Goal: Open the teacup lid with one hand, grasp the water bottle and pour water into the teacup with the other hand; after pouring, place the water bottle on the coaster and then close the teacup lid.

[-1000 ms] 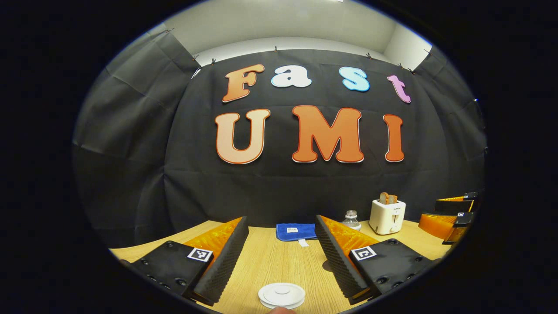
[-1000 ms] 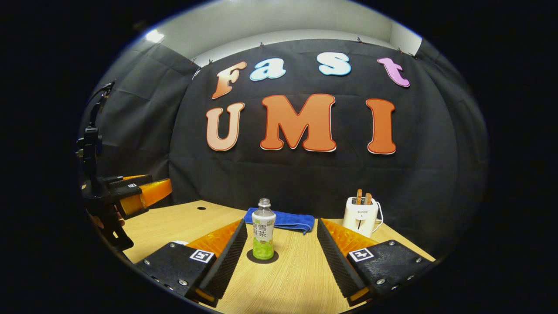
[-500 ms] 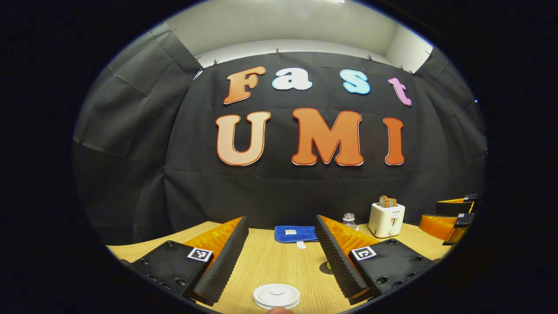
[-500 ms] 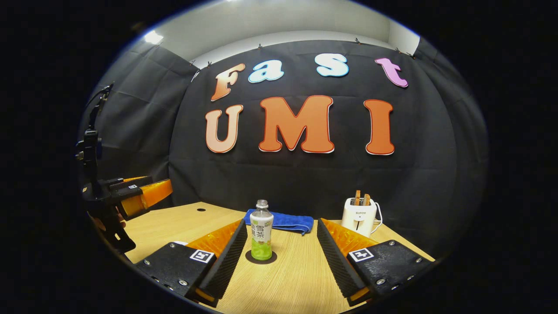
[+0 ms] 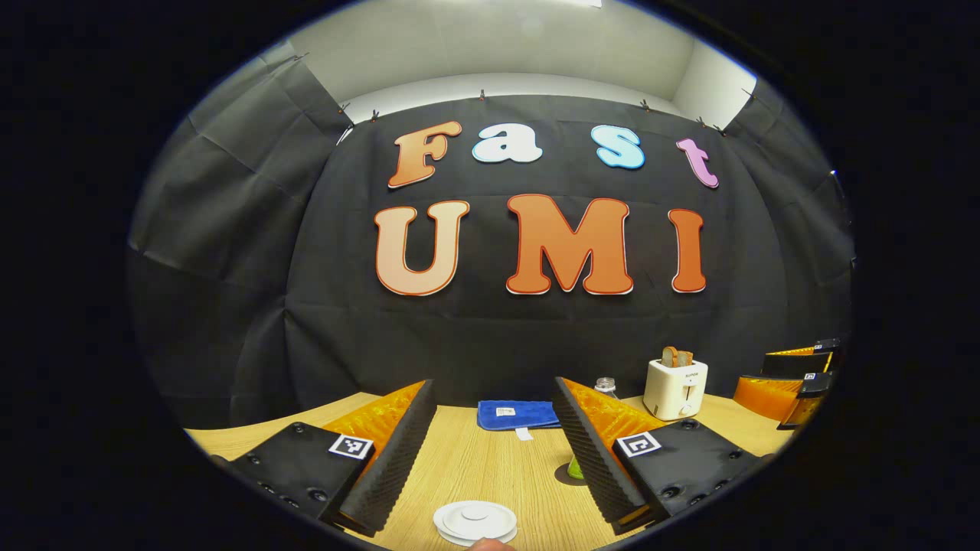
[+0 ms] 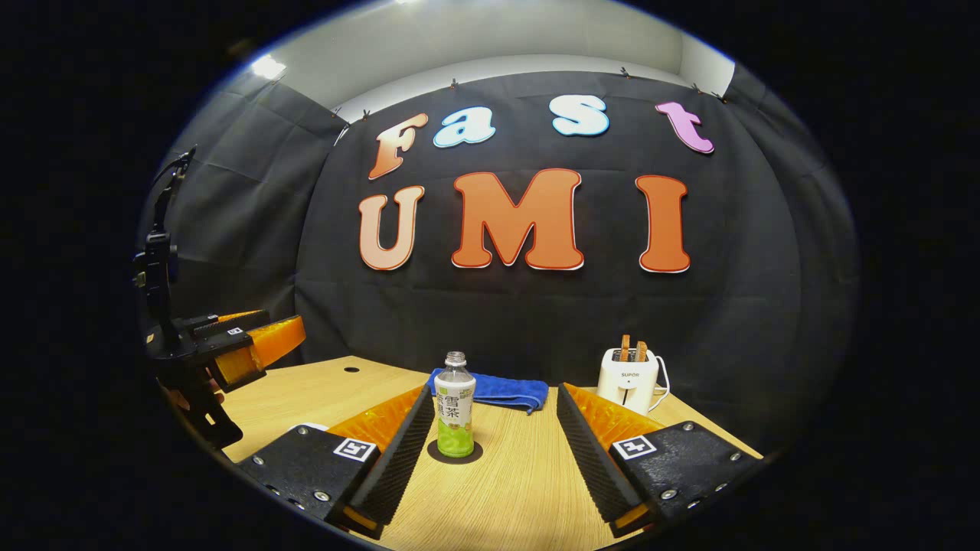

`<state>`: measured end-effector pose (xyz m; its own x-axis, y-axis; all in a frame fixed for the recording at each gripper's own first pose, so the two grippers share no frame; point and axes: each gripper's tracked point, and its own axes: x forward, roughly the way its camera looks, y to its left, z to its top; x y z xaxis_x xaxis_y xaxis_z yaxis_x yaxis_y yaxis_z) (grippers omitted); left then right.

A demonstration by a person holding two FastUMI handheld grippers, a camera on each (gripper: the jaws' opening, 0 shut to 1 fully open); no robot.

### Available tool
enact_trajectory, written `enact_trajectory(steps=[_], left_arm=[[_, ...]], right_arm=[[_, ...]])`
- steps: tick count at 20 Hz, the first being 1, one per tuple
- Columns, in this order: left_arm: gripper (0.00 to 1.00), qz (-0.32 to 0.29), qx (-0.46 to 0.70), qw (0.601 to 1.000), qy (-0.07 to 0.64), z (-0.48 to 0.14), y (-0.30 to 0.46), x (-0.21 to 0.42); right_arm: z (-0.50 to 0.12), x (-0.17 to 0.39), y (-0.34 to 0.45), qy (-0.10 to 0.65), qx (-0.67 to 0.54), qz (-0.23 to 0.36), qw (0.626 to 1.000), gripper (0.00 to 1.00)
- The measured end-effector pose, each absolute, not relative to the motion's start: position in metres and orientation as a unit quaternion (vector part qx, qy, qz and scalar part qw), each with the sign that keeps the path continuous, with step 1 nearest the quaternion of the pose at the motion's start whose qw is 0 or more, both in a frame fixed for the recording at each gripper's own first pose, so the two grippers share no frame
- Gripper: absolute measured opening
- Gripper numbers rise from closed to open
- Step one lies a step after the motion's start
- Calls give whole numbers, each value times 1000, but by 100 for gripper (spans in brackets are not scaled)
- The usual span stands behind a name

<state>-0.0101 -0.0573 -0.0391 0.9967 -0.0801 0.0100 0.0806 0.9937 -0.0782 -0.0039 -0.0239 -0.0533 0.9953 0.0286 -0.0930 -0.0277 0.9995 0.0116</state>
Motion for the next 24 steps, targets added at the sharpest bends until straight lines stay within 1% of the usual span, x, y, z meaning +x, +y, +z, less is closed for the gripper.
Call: enact_trajectory(steps=[6, 7, 8, 15, 16, 17, 21, 22, 23, 24], left_arm=[[100, -36, -40, 998, -13, -39, -55, -7], [96, -34, -42, 998, -15, -38, -54, -5], [100, -33, -43, 998, -16, -39, -54, -3], [100, -29, -61, 998, -2, -50, -57, 2], [96, -31, -62, 998, 0, -51, -58, 2], [99, -29, -61, 998, 1, -51, -58, 3], [99, -36, -50, 998, 10, -53, -63, 4], [96, -37, -48, 998, 12, -54, -63, 4], [99, -38, -47, 998, 13, -53, -63, 4], [100, -38, -46, 998, 12, -51, -63, 2]], right_arm=[[-54, -2, -32, 49, 7, 1, 999, 96], [-54, -2, -33, 50, 4, -2, 999, 96], [-53, -4, -36, 50, 3, -7, 999, 96], [-51, -10, -45, 51, 0, -19, 999, 96], [-51, -10, -46, 50, -2, -21, 999, 96], [-51, -11, -46, 50, -5, -22, 998, 96], [-50, -14, -46, 52, -7, -24, 998, 96], [-49, -15, -46, 52, -6, -24, 998, 96], [-48, -16, -47, 52, -6, -25, 998, 96], [-47, -17, -47, 51, -7, -24, 998, 96]])
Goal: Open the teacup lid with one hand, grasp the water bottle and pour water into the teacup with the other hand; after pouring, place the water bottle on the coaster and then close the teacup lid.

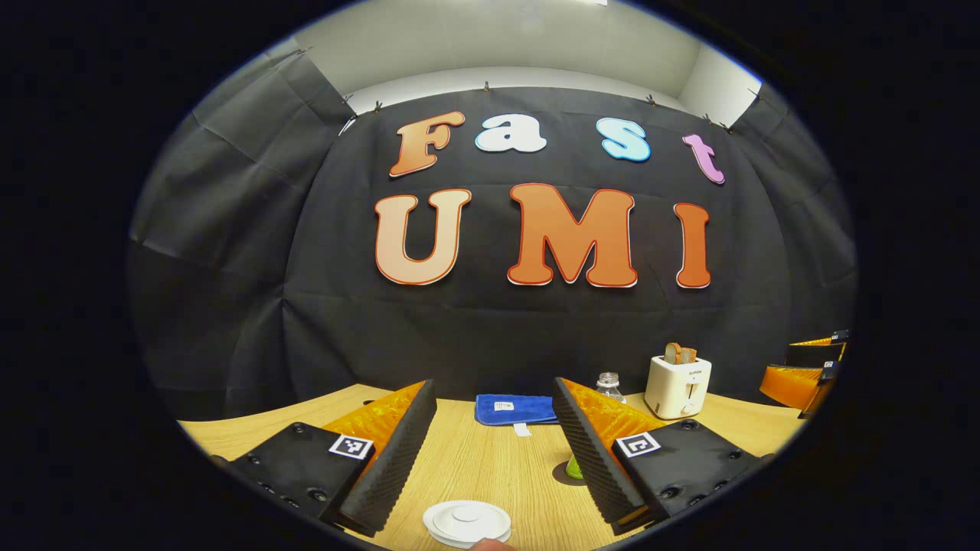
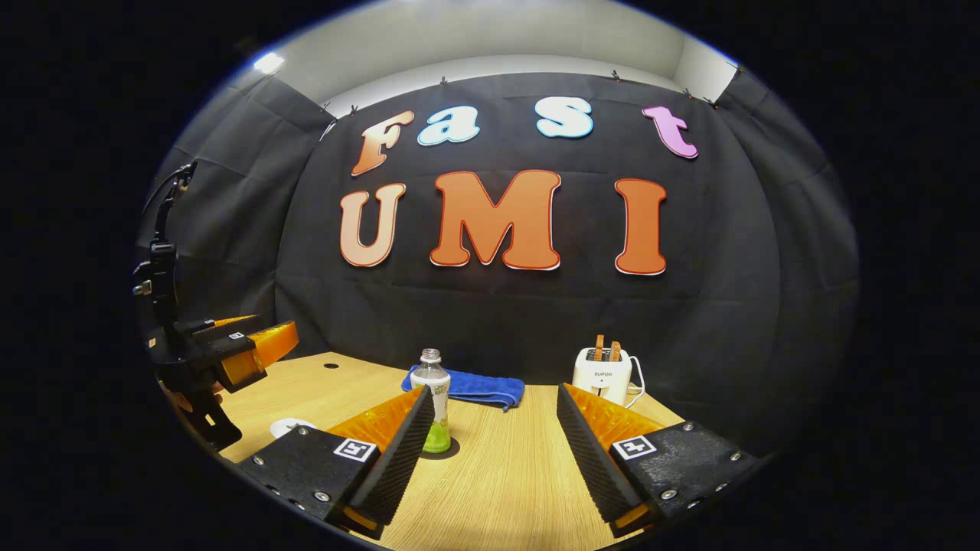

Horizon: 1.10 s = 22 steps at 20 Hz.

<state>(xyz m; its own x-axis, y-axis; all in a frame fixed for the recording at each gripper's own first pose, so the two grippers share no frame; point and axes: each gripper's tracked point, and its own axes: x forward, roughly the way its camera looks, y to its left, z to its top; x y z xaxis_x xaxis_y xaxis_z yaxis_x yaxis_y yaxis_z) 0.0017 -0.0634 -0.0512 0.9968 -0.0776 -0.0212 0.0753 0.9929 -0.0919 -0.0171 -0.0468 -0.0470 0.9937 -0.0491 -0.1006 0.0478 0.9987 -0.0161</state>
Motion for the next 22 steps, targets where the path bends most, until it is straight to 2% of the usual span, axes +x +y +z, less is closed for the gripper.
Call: enact_trajectory(steps=[4, 5, 9, 10, 14, 19, 20, 22], left_arm=[[99, -36, -41, 998, 9, -48, -62, 0], [96, -35, -40, 999, 10, -48, -62, 0], [99, -33, -38, 999, 9, -47, -61, 1], [96, -32, -36, 999, 9, -47, -60, 2], [95, -42, -38, 998, 12, -45, -69, 2], [99, -57, -46, 997, 22, -48, -81, 3], [95, -58, -44, 997, 26, -49, -81, 5], [95, -56, -39, 997, 27, -46, -80, 4]], right_arm=[[-43, -20, -47, 47, -4, -25, 999, 96], [-44, -20, -47, 47, -4, -26, 999, 96], [-44, -18, -49, 45, -3, -27, 999, 96], [-43, -19, -49, 45, -2, -27, 999, 96], [-44, -19, -55, 48, -1, -31, 998, 96], [-46, -22, -66, 51, -4, -41, 998, 96], [-47, -23, -69, 54, -3, -45, 998, 96], [-47, -27, -72, 55, -1, -47, 997, 96]])
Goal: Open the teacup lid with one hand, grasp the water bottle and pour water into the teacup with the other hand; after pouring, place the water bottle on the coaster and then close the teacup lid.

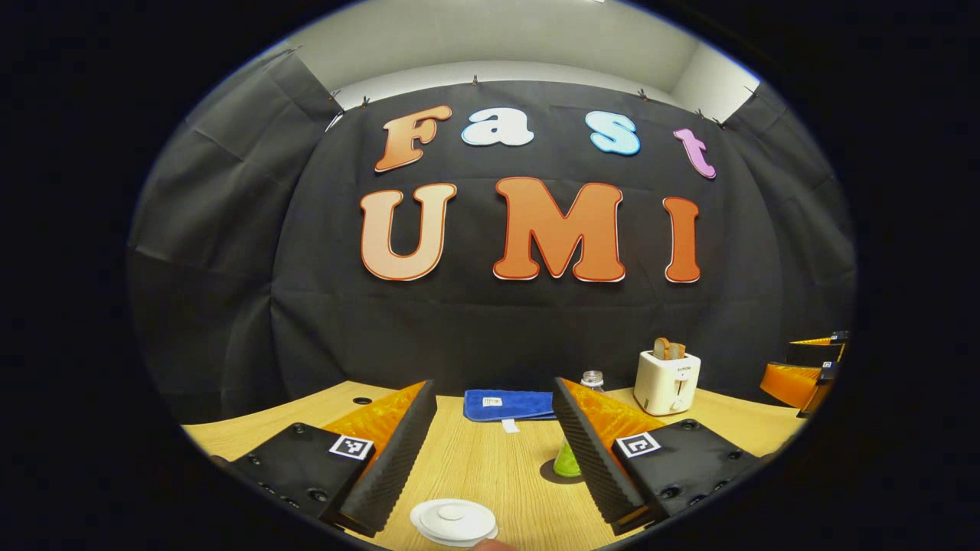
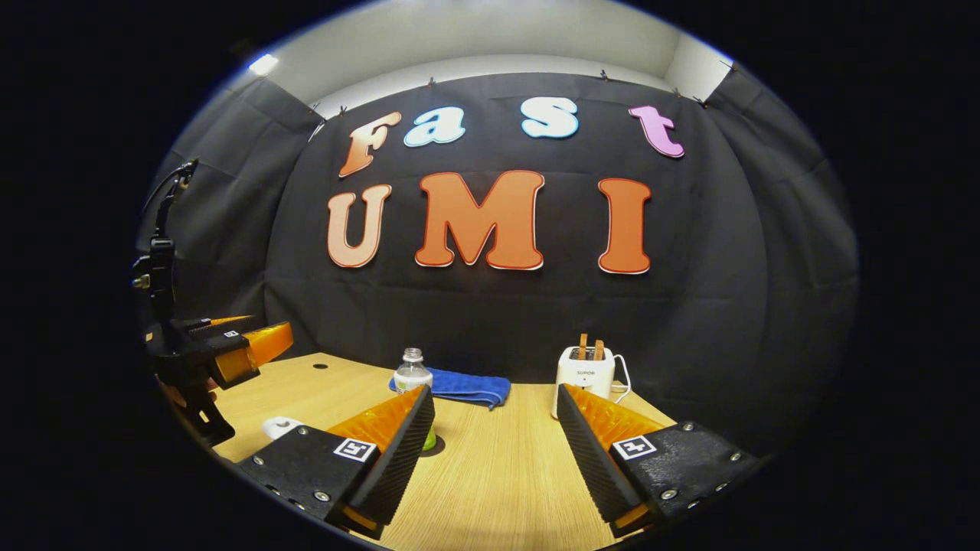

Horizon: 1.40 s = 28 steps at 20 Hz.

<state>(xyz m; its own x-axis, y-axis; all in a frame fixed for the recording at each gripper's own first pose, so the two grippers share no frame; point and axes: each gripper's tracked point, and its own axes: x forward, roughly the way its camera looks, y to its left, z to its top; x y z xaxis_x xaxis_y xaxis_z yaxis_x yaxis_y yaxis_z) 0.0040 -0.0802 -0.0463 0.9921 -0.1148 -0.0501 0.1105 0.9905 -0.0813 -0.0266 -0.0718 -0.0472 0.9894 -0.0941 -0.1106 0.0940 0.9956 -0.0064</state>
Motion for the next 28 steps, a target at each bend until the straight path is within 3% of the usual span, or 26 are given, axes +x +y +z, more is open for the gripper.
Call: enact_trajectory(steps=[1, 2, 10, 11, 14, 16, 18, 20, 28], left_arm=[[99, -58, -37, 997, 27, -44, -82, 4], [95, -58, -32, 997, 30, -45, -82, 3], [99, -54, -23, 998, 24, -28, -75, -14], [95, -53, -24, 998, 23, -25, -72, -16], [100, -51, -29, 998, 23, -23, -70, -21], [95, -46, -26, 998, 20, -21, -65, -23], [99, -42, -22, 999, 17, -20, -61, -24], [95, -41, -22, 999, 17, -20, -60, -25], [99, -38, -26, 999, 17, -22, -57, -24]], right_arm=[[-47, -28, -73, 56, 1, -47, 997, 96], [-45, -29, -74, 55, 2, -47, 997, 96], [-35, -38, -71, 47, 4, -50, 998, 96], [-32, -40, -71, 45, 3, -48, 998, 96], [-25, -44, -69, 38, 1, -46, 998, 96], [-23, -44, -66, 36, 3, -43, 998, 96], [-24, -45, -64, 38, 4, -41, 998, 96], [-26, -43, -61, 39, 3, -38, 998, 96], [-29, -39, -53, 41, -8, -31, 999, 96]])
